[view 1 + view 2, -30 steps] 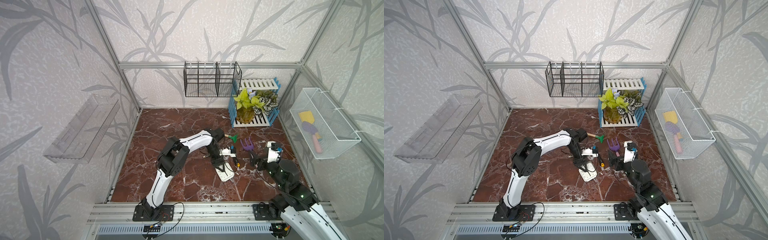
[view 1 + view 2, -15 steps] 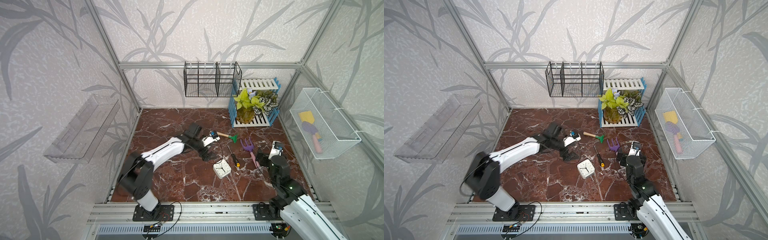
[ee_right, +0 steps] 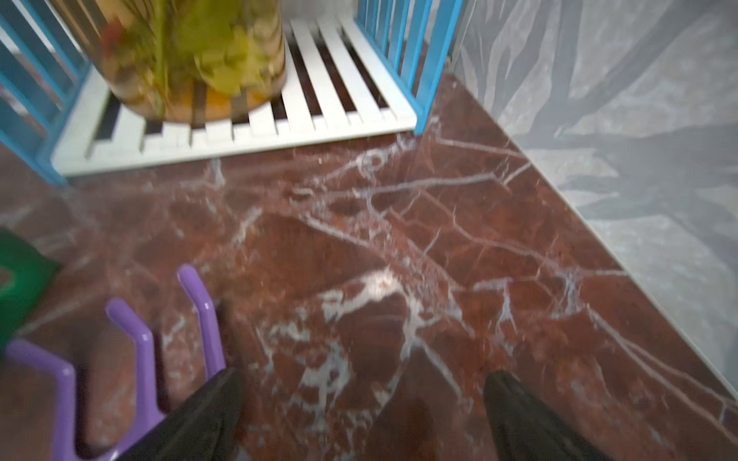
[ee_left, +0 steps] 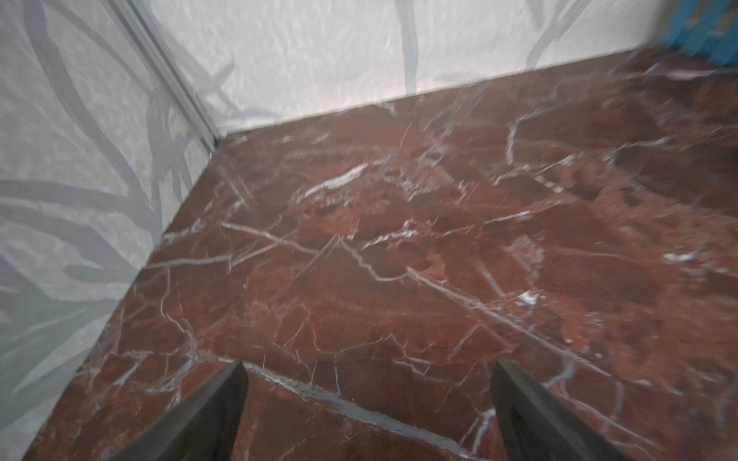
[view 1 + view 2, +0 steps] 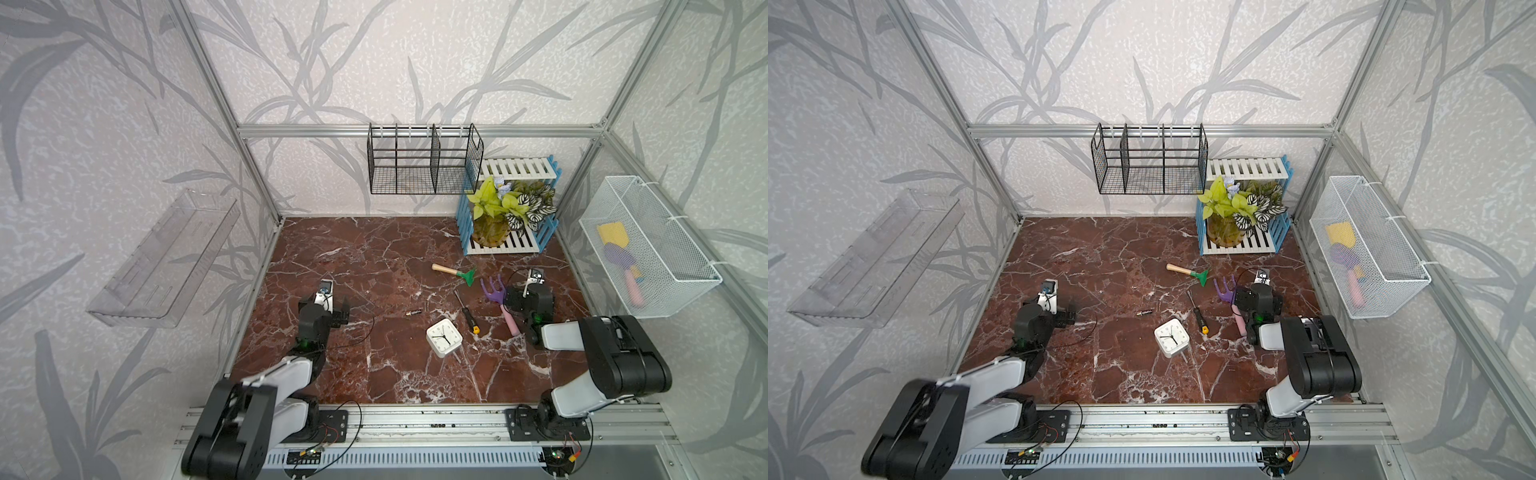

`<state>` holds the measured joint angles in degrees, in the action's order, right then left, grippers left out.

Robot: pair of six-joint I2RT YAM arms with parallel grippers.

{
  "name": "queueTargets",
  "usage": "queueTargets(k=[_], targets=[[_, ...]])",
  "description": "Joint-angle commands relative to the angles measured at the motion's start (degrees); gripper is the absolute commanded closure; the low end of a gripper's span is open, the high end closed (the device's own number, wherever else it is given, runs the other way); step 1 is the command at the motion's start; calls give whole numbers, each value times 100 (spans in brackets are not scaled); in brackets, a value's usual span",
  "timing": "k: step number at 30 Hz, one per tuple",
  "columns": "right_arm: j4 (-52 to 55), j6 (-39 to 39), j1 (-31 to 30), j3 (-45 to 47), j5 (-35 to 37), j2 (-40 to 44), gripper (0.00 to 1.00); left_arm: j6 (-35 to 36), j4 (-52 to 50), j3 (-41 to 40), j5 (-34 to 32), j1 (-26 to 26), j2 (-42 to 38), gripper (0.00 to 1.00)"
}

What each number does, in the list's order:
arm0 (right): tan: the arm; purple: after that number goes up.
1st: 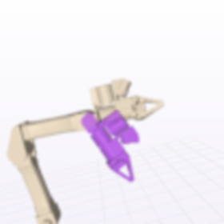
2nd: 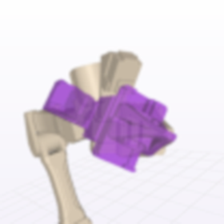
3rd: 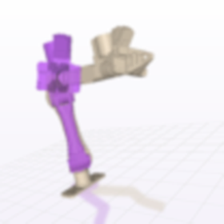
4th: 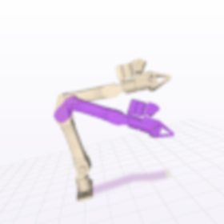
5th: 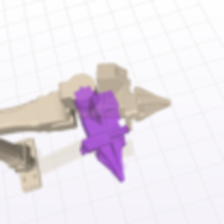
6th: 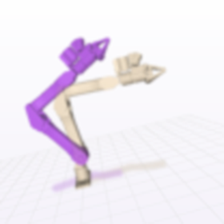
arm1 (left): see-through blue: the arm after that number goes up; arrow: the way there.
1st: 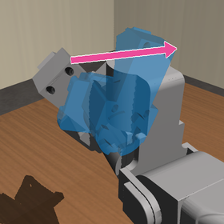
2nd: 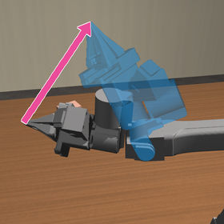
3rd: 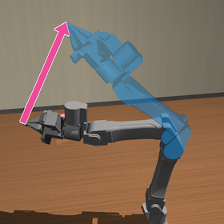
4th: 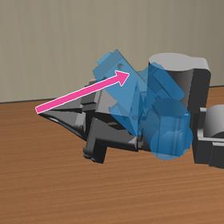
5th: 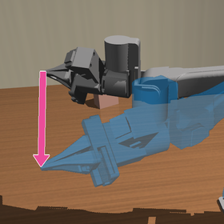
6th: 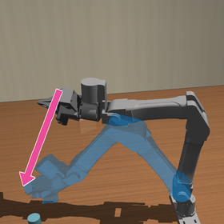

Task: Remove the battery from the alarm
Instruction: Reset both arms

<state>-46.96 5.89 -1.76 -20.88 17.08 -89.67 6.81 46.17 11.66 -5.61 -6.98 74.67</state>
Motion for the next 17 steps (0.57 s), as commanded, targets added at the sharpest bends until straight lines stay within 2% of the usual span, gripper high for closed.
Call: queueTargets(k=[1,2,4,5,7,10,17], targets=[[-102,-53,31,-174,-244,176,1,-381,1443,743,-271,244,1160,0],[-96,-55,42,-181,-256,216,1,-673,1583,655,-39,557,1075,0],[-623,-120,27,53,-321,155,1,-757,3082,-118,308,744,1244,0],[-792,-174,26,220,-455,275,1,-730,3139,-171,414,759,1263,0],[-1270,-204,27,452,-476,242,1,-733,2409,208,289,729,1213,0],[-1533,-92,3,641,-179,275,1,-647,2385,220,241,681,1230,0],[-1737,-123,0,731,-205,249,1,-651,2406,214,244,683,1237,0]])
